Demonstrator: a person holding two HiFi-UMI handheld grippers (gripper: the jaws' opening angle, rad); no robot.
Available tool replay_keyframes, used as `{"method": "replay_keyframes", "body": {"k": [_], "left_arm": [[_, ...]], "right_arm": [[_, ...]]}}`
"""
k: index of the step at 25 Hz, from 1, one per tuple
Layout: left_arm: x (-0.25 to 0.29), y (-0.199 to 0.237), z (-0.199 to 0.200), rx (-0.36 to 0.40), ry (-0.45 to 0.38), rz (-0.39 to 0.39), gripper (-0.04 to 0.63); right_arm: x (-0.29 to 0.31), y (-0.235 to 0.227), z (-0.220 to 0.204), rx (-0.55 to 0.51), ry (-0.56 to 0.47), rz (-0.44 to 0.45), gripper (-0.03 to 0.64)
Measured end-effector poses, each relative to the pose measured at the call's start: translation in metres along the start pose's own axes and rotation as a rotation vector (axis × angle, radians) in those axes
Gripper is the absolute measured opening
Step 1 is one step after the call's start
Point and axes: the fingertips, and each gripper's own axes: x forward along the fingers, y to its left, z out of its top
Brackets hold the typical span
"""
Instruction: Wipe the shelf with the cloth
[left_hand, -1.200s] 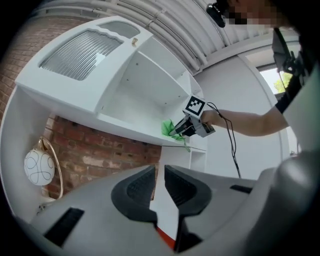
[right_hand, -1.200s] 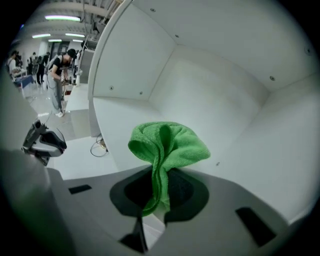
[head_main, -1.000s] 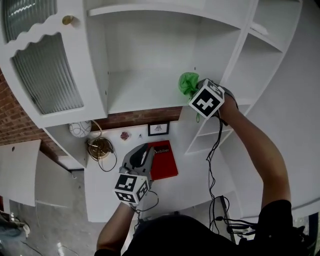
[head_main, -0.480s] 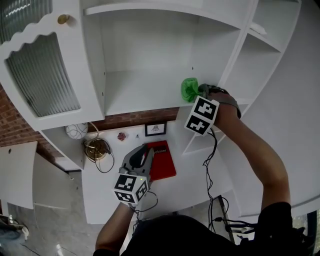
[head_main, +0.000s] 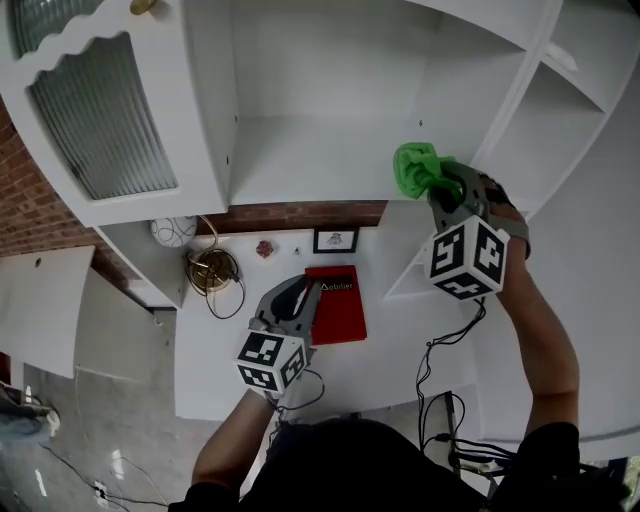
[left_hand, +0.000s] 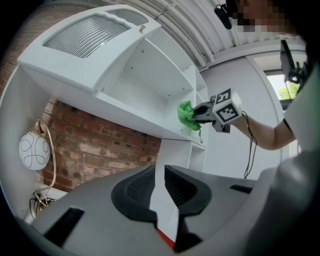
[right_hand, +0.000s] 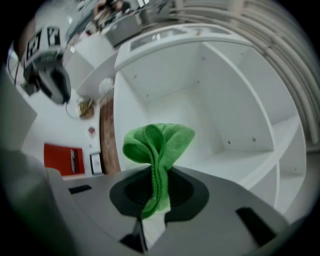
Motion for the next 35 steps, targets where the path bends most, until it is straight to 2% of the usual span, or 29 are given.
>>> {"method": "replay_keyframes", "body": {"k": [5, 7, 11, 15, 18, 22, 27, 30, 35], "left_arm": [[0.003, -0.015, 0.003, 0.022, 0.001, 0.015, 0.057], [0.003, -0.019, 0.005, 0.032, 0.002, 0.024, 0.057], [0.0, -0.024, 0.005, 0.04, 0.005, 0.054, 0.057], [-0.004, -0.027, 0.002, 0.072, 0.018, 0.09, 0.057], [-0.008, -0.028, -0.007, 0.079, 0.032, 0.12, 0.057], [-0.018, -0.025, -0.017, 0.078, 0.043, 0.158, 0.057], [-0.032, -0.018, -0.024, 0.067, 0.046, 0.192, 0.057], [-0.04, -0.013, -0.026, 0.059, 0.044, 0.208, 0.057], [-0.046, -0.008, -0.014, 0.087, 0.017, 0.223, 0.057]], "right_arm": [[-0.049, 0.014, 0.021, 0.537, -0.409, 0.254, 0.051], [-0.061, 0.026, 0.015, 0.676, -0.5, 0.278, 0.051], [-0.074, 0.053, -0.012, 0.812, -0.558, 0.205, 0.052], [-0.079, 0.084, -0.04, 1.049, -0.567, 0.221, 0.052], [-0.08, 0.115, -0.054, 1.107, -0.535, 0.225, 0.052], [-0.085, 0.149, -0.06, 1.119, -0.501, 0.23, 0.052], [-0.093, 0.165, -0.077, 1.068, -0.446, 0.146, 0.052], [-0.097, 0.173, -0.085, 1.072, -0.419, 0.14, 0.052], [-0.102, 0.177, -0.082, 1.092, -0.427, 0.15, 0.052]]}}
